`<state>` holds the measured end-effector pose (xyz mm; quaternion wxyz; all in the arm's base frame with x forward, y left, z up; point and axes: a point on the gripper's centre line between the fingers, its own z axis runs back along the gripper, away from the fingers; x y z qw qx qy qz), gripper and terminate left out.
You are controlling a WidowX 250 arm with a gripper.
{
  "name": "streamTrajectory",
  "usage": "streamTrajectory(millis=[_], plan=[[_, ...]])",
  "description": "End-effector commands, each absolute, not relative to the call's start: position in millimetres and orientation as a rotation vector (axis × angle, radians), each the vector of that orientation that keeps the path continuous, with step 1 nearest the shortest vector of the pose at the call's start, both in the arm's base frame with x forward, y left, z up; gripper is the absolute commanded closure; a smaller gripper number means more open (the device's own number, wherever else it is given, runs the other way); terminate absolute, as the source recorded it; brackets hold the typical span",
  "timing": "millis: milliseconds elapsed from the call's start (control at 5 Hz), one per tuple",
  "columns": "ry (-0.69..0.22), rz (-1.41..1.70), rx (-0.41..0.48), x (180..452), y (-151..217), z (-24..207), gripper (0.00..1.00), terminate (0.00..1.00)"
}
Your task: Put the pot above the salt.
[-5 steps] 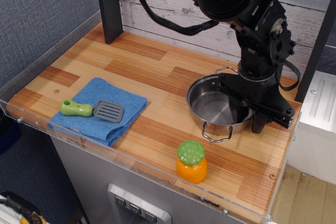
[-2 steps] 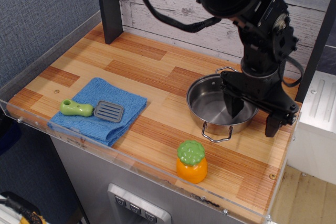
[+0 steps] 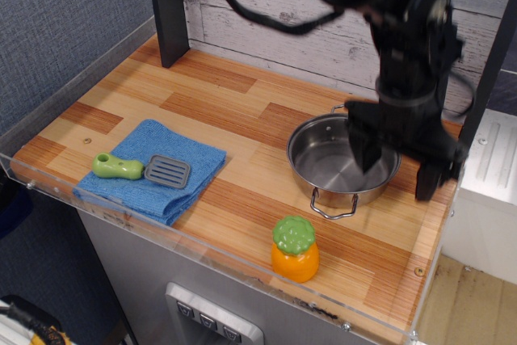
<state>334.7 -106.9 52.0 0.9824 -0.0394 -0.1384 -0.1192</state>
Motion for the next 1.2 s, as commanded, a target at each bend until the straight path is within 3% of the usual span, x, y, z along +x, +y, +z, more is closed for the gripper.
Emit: streamTrajectory(millis=[0, 200, 800, 1000], plan=[[-0.421, -0.256, -0.116, 325.9, -91.7, 131.3, 0.00, 0.00], [-0.426, -0.257, -0.097, 313.2, -83.1, 150.2, 0.00, 0.00], [-0.426, -0.257, -0.097, 313.2, -83.1, 150.2, 0.00, 0.00], [-0.426, -0.257, -0.097, 313.2, -83.1, 150.2, 0.00, 1.00]])
